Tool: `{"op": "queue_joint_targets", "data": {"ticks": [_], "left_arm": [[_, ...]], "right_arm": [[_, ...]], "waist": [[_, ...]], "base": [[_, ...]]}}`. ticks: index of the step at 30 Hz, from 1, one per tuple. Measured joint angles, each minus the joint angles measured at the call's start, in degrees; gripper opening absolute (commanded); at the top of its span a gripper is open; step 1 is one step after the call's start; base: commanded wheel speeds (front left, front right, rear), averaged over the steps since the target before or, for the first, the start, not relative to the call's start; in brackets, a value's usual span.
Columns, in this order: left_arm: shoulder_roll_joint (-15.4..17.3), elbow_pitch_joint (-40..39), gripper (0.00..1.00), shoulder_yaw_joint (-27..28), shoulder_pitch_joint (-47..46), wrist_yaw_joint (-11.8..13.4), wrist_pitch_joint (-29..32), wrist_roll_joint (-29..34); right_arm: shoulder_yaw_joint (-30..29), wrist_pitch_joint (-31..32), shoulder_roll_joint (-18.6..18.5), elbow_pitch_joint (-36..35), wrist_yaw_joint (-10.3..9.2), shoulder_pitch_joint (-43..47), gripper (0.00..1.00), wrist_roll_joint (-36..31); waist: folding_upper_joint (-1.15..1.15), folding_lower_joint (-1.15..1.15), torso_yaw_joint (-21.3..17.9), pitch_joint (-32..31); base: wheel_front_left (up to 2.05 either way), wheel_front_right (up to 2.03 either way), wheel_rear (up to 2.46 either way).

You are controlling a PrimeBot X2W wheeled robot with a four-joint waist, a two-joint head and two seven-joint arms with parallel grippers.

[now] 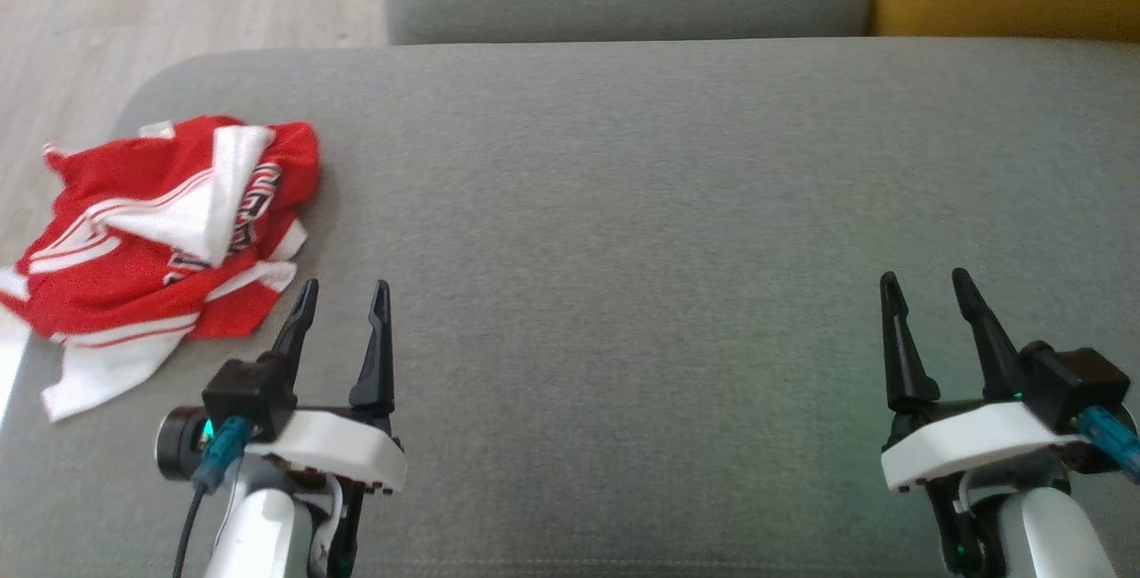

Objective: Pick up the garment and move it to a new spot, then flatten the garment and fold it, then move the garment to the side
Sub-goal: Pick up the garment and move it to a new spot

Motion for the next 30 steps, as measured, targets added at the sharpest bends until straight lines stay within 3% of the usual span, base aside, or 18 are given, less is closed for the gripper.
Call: {"op": "queue_joint_targets", "data": {"ticks": [21,30], "left_arm": [[0.12,-1.46,1.0,2.37,-1.29,0.48,-0.01,0.08],[0.24,-1.89,1.0,3.79,-1.29,0.44,-0.01,0.08]], "right_arm": [[2.12,3.34,0.07,-2.47,0.0,0.05,1.0,-0.64],[2.26,3.48,0.07,-3.12,0.0,0.05,1.0,-0.7]], "waist": [[0.0,0.0,16.27,0.85],[0.0,0.0,20.3,1.19]], "base": [[0.0,0.0,0.0],[0.0,0.0,0.0]]}}
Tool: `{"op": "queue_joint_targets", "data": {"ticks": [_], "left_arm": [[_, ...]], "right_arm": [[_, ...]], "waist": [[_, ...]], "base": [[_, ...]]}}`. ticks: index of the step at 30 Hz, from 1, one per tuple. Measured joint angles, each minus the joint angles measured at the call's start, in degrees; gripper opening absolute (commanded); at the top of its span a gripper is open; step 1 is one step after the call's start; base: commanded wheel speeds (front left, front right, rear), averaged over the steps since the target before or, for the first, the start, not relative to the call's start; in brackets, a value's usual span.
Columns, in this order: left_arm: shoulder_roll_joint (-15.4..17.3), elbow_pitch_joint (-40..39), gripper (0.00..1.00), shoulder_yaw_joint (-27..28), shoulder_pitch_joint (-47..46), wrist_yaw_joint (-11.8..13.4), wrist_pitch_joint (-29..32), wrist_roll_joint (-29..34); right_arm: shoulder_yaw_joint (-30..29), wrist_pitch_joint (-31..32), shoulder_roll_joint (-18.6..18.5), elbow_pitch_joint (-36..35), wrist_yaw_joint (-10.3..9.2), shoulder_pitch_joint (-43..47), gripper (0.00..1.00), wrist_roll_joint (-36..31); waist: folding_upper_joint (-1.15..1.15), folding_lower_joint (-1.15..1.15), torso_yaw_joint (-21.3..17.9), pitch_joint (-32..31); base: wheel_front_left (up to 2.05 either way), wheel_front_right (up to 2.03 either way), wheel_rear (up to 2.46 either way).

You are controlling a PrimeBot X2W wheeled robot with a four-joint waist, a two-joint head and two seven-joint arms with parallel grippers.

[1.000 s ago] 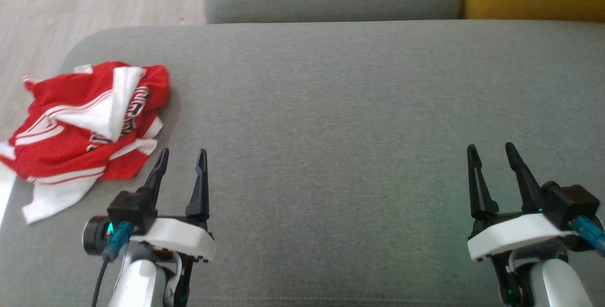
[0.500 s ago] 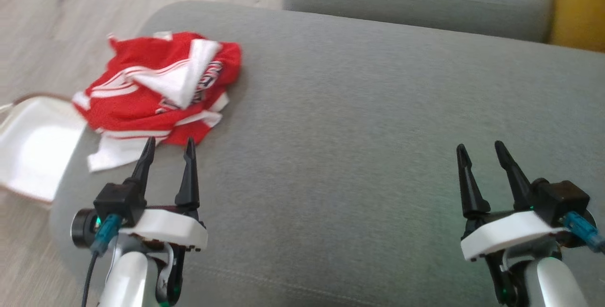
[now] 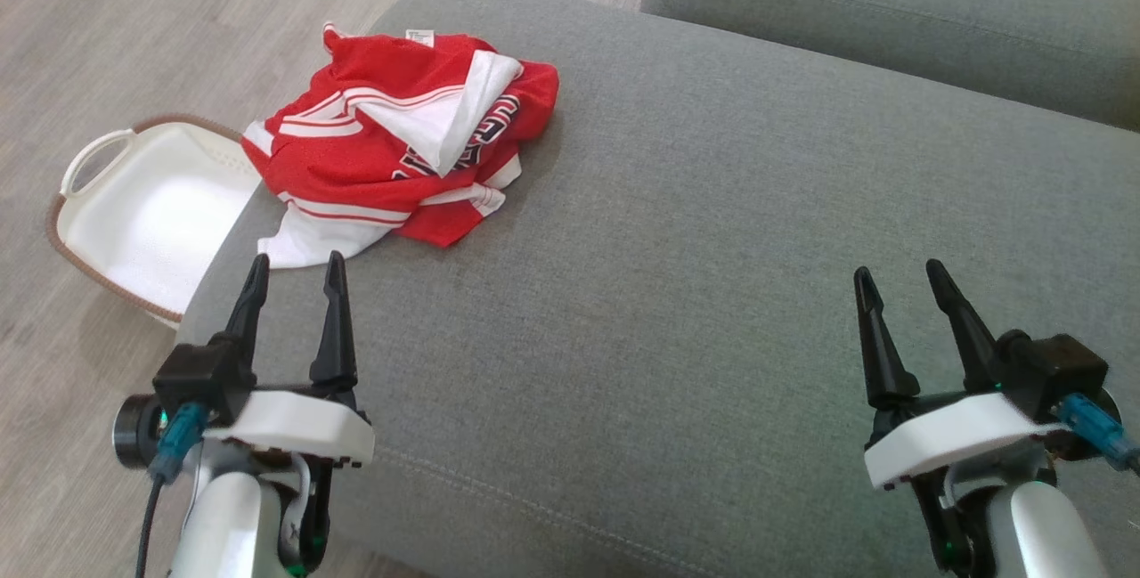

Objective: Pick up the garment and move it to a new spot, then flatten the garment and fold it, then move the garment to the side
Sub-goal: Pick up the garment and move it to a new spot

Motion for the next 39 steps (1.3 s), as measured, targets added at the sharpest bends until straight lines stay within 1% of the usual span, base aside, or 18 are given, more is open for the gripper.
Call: {"op": "queue_joint_targets", "data": {"ticks": [11,14,16,17,22,25,31,36,39], "left_arm": [[-0.01,-0.76,1.0,0.1,-0.37,0.04,0.01,-0.07],[-0.05,0.48,1.0,-0.27,-2.98,-0.04,0.0,-0.1],[-0.1,1.94,1.0,-0.36,-5.92,-0.13,0.0,-0.1],[-0.1,2.86,1.0,-0.33,-7.7,-0.58,0.0,-0.13],[-0.24,11.45,1.0,0.14,-18.22,-1.56,-0.11,-2.19],[-0.16,17.2,1.0,1.37,-24.9,-1.62,0.85,-3.38],[1.52,31.52,1.0,3.61,-36.83,-1.98,6.25,-5.88],[2.88,41.7,1.0,5.25,-42.59,-1.97,10.83,-7.7],[3.28,46.02,1.0,5.63,-45.18,-1.99,13.16,-8.7]], "right_arm": [[0.21,1.37,-0.01,-1.56,0.0,-0.18,1.0,-0.43],[0.6,2.45,-0.21,-2.78,0.0,-0.44,1.0,-0.74],[0.76,3.31,-0.94,-3.69,0.0,-1.08,1.0,-0.94],[0.75,3.5,-1.54,-4.24,0.0,-1.71,1.0,-1.01],[-0.03,5.82,-4.02,-7.98,0.0,-4.74,1.0,-1.4],[-0.44,7.06,-5.56,-9.75,0.0,-5.35,1.0,-1.41],[-0.64,8.04,-7.36,-11.99,0.0,-7.64,1.0,-1.41],[-0.44,8.05,-7.72,-12.62,0.0,-8.62,1.0,-1.41],[-0.45,8.05,-7.79,-12.65,0.0,-8.62,1.0,-1.41]], "waist": [[0.0,0.0,-0.13,2.28],[0.0,0.0,-0.61,4.09],[0.0,0.0,-1.03,5.7],[0.0,0.0,-1.27,6.6],[0.0,0.0,-2.37,11.88],[0.0,0.0,-2.99,15.29],[0.0,0.0,-4.31,21.32],[0.0,0.0,-5.76,23.94],[0.0,0.0,-6.4,24.58]], "base": [[0.0,0.0,0.0],[0.0,0.0,0.0],[0.0,0.0,0.0],[0.0,0.0,0.0],[0.0,0.0,0.0],[0.0,0.0,0.0],[0.0,0.0,0.0],[0.0,0.0,0.0],[0.0,0.0,0.0]]}}
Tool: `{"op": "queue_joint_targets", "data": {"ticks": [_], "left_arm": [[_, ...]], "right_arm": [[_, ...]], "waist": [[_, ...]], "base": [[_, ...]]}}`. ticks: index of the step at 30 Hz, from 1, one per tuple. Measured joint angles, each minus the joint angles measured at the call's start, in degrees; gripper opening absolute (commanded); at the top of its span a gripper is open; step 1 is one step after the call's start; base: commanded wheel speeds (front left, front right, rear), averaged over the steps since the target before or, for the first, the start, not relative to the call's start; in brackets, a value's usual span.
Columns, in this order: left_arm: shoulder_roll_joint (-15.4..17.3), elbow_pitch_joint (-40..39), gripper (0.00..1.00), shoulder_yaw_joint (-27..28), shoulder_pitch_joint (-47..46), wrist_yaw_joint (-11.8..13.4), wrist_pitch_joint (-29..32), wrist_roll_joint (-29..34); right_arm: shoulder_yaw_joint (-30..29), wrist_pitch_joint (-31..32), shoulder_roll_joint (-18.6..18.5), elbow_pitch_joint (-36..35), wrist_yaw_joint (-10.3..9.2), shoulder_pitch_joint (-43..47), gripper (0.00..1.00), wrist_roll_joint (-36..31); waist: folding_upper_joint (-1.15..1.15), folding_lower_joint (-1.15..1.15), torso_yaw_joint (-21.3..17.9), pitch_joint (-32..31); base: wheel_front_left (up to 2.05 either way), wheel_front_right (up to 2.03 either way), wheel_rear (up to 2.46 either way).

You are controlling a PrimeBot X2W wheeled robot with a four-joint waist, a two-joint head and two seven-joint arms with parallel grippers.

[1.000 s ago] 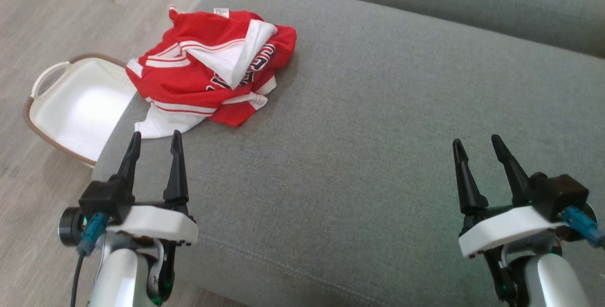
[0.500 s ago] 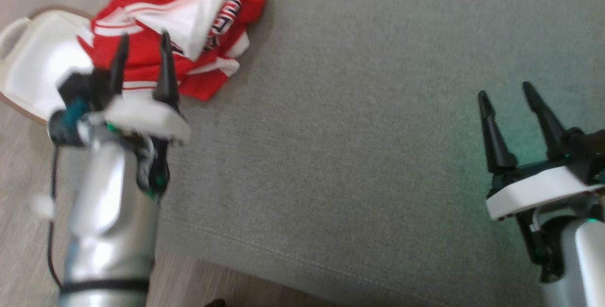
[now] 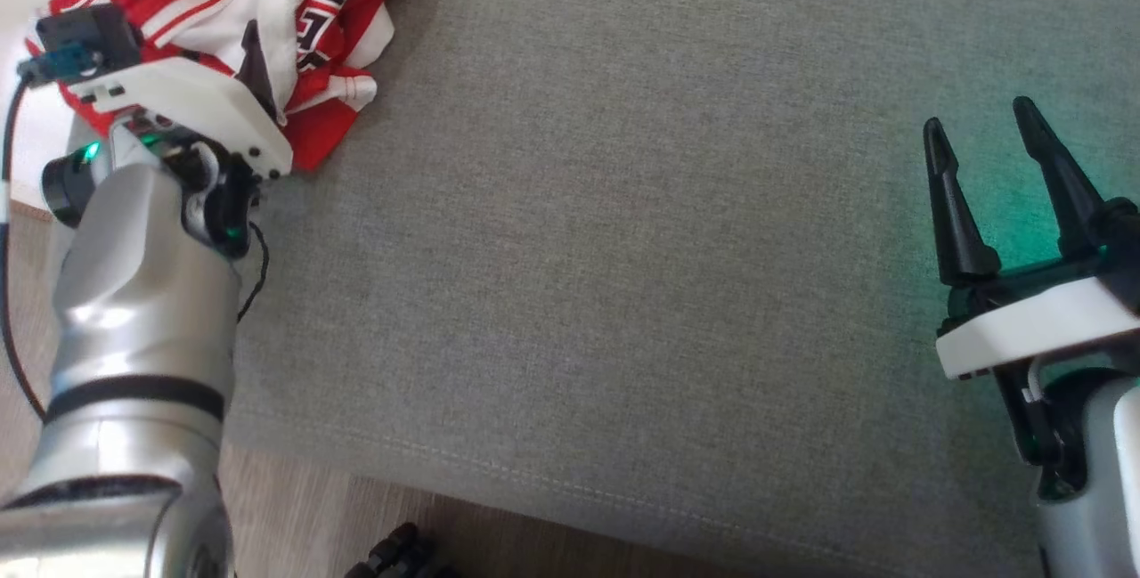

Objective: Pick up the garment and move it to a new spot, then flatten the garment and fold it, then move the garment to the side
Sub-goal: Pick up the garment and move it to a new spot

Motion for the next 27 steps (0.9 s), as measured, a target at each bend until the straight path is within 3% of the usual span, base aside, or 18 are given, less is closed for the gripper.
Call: {"op": "queue_joint_targets", "data": {"ticks": [1,2,3,4,13,19,27], "left_arm": [[0.07,1.14,0.73,0.1,-0.77,0.01,0.55,-0.3],[0.13,2.12,0.29,0.19,-1.49,0.0,0.97,-0.48],[0.31,2.93,0.29,0.22,-2.06,-0.02,1.13,-0.48],[0.48,3.58,0.0,0.23,-2.51,-0.05,1.12,-0.48],[2.77,0.43,0.0,-2.09,-2.44,2.35,-12.1,2.85],[3.56,-8.51,0.0,-2.53,0.8,2.89,-13.1,4.11],[4.16,-26.43,0.0,-4.81,12.72,2.94,-12.96,5.03]], "right_arm": [[-0.01,0.0,0.0,-0.02,0.0,0.0,1.0,0.0],[-0.02,0.0,0.0,-0.03,0.0,0.0,1.0,0.0],[-0.03,0.0,0.0,-0.03,0.0,0.0,1.0,0.0],[-0.03,0.0,0.0,-0.03,0.0,-0.01,1.0,0.0],[-0.38,-1.02,1.12,0.23,0.0,0.21,1.0,0.0],[-0.3,-1.93,2.96,0.81,0.0,0.66,1.0,0.05],[0.25,-3.12,5.43,1.52,0.01,4.17,1.0,0.69]], "waist": [[0.0,0.0,-0.11,0.12],[0.0,0.0,-0.2,0.19],[0.0,0.0,-0.27,0.19],[0.0,0.0,-0.33,0.17],[0.0,0.0,0.06,-4.13],[0.0,0.0,-0.04,-8.54],[0.0,0.0,-2.1,-15.7]], "base": [[0.0,0.0,0.0],[0.0,0.0,0.0],[0.0,0.0,0.0],[0.0,0.0,0.0],[0.0,0.0,0.0],[0.0,0.0,0.0],[0.0,0.0,0.0]]}}
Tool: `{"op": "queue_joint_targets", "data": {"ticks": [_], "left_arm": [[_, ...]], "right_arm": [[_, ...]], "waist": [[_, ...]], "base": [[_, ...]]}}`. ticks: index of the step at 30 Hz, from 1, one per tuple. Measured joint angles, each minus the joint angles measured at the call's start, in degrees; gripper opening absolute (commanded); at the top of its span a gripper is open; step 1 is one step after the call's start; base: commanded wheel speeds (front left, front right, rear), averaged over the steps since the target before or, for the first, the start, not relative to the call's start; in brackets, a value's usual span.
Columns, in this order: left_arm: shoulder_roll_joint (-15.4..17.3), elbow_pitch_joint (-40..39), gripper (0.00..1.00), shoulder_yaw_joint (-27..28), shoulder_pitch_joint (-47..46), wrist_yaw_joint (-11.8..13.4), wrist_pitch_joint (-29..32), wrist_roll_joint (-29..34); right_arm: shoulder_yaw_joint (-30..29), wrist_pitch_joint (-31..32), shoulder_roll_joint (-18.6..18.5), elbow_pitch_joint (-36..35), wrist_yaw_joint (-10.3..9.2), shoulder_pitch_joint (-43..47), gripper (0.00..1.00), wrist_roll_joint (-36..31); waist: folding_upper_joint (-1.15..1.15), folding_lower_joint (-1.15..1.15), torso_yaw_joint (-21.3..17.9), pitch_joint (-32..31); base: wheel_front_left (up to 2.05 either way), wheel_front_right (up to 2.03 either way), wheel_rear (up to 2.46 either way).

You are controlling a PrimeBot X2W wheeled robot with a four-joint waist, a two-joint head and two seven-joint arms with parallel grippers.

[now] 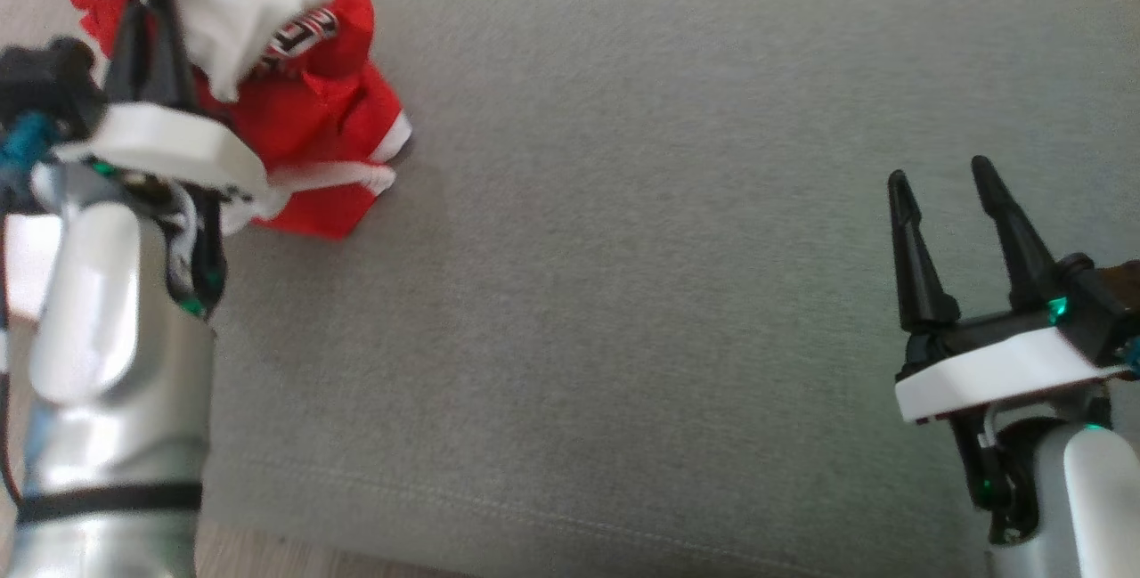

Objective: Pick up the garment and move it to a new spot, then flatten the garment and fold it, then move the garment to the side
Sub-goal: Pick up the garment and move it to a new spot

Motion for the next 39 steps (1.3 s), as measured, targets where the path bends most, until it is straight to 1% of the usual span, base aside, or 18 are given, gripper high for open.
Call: {"op": "queue_joint_targets", "data": {"ticks": [4,7,8,11,13,18,21,25,30,31,32,33,36,39], "left_arm": [[-0.49,-10.0,0.0,-2.31,6.0,-0.43,4.21,0.21],[-1.64,-17.36,0.0,-5.25,10.47,-0.58,7.19,0.22],[-2.19,-19.25,0.0,-6.41,11.75,-1.01,8.09,0.22],[-3.78,-23.13,0.0,-10.28,14.78,-1.59,10.63,0.23],[-4.71,-24.16,0.0,-12.85,16.03,-2.29,11.71,0.23],[-6.11,-22.42,0.0,-18.59,16.6,-3.11,13.35,0.21],[-6.5,-18.51,0.0,-21.96,16.44,-3.58,14.47,-0.64],[-6.68,-13.73,0.0,-26.4,15.82,-3.96,14.43,-1.83],[-6.82,-7.77,0.0,-30.25,12.62,-3.6,13.22,-4.12],[-6.83,-6.81,0.06,-30.9,12.2,-3.28,12.9,-4.75],[-6.87,-5.94,0.44,-31.43,11.87,-2.88,12.4,-5.03],[-6.86,-5.43,1.0,-32.01,11.61,-2.57,11.54,-5.09],[-6.89,-4.69,1.0,-33.33,11.22,-1.76,8.45,-5.09],[-6.88,-4.88,1.0,-34.16,10.85,-0.18,4.57,-4.95]], "right_arm": [[0.13,-0.22,0.86,-0.08,-0.01,0.82,1.0,0.29],[0.01,-0.35,1.02,-0.26,-0.01,1.65,1.0,0.35],[0.07,-0.36,1.14,-0.4,0.0,1.82,1.0,0.35],[0.11,-0.53,1.53,-0.69,-0.01,1.91,1.0,0.42],[0.1,-0.6,1.67,-0.92,0.0,1.87,1.0,0.44],[0.18,-1.58,2.04,-1.01,-0.01,1.72,1.0,1.3],[0.46,-2.14,2.12,-0.87,0.0,1.49,1.0,2.02],[0.57,-3.09,2.23,-0.13,-0.01,0.77,1.0,3.12],[0.53,-4.22,2.24,1.05,0.0,0.5,1.0,4.41],[0.58,-4.52,2.25,1.4,0.0,0.5,1.0,4.55],[0.65,-4.78,2.25,1.7,0.0,0.5,1.0,4.83],[0.66,-5.08,2.25,1.97,0.0,0.5,1.0,4.95],[0.73,-5.42,2.29,2.78,-0.01,0.5,1.0,4.97],[0.66,-5.65,2.3,3.3,0.0,0.51,1.0,4.97]], "waist": [[0.0,0.0,-2.7,-1.84],[0.0,0.0,-5.11,-2.54],[0.0,0.0,-5.99,-2.64],[0.0,0.0,-8.8,-2.69],[0.0,0.0,-10.85,-2.53],[0.0,0.0,-16.56,-1.77],[0.0,0.0,-20.11,-1.04],[0.0,0.0,-24.64,0.12],[0.0,0.0,-29.28,1.92],[0.0,0.0,-30.0,2.28],[0.0,0.0,-30.59,2.63],[0.0,0.0,-31.08,2.98],[0.0,0.0,-31.8,3.5],[0.0,0.0,-31.21,2.99]], "base": [[0.0,0.0,0.0],[0.0,0.0,0.0],[0.0,0.0,0.0],[0.0,0.0,0.0],[0.0,0.0,0.0],[0.0,0.0,0.0],[0.0,0.0,0.0],[0.0,0.0,0.0],[0.0,0.0,0.0],[0.0,0.0,0.0],[0.0,0.0,0.0],[0.0,0.0,0.0],[0.0,0.0,0.0],[0.0,0.0,0.0]]}}
